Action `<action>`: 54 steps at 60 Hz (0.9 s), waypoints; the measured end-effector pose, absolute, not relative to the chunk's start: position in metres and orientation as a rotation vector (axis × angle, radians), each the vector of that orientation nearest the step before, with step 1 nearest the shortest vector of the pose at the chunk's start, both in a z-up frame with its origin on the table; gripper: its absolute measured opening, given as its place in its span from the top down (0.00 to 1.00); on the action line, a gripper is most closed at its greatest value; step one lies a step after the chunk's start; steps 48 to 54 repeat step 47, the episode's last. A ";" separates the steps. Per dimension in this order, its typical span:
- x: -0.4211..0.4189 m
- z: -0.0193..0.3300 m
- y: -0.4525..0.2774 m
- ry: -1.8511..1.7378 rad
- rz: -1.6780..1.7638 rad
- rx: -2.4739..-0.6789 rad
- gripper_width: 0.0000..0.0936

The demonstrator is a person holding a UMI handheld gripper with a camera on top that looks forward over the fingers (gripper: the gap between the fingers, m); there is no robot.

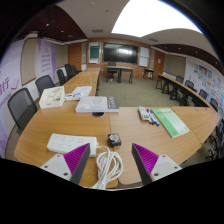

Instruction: Unplug charger

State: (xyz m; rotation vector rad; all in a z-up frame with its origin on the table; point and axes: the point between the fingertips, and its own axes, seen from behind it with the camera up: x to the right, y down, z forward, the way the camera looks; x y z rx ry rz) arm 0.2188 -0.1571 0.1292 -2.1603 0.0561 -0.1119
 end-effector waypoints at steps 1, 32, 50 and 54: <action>0.216 0.134 -0.164 0.058 -0.113 -2.153 0.09; 0.180 0.222 -0.328 0.085 -0.167 -2.053 0.09; 0.173 0.226 -0.340 0.054 -0.167 -2.049 0.09; 0.173 0.226 -0.340 0.054 -0.167 -2.049 0.09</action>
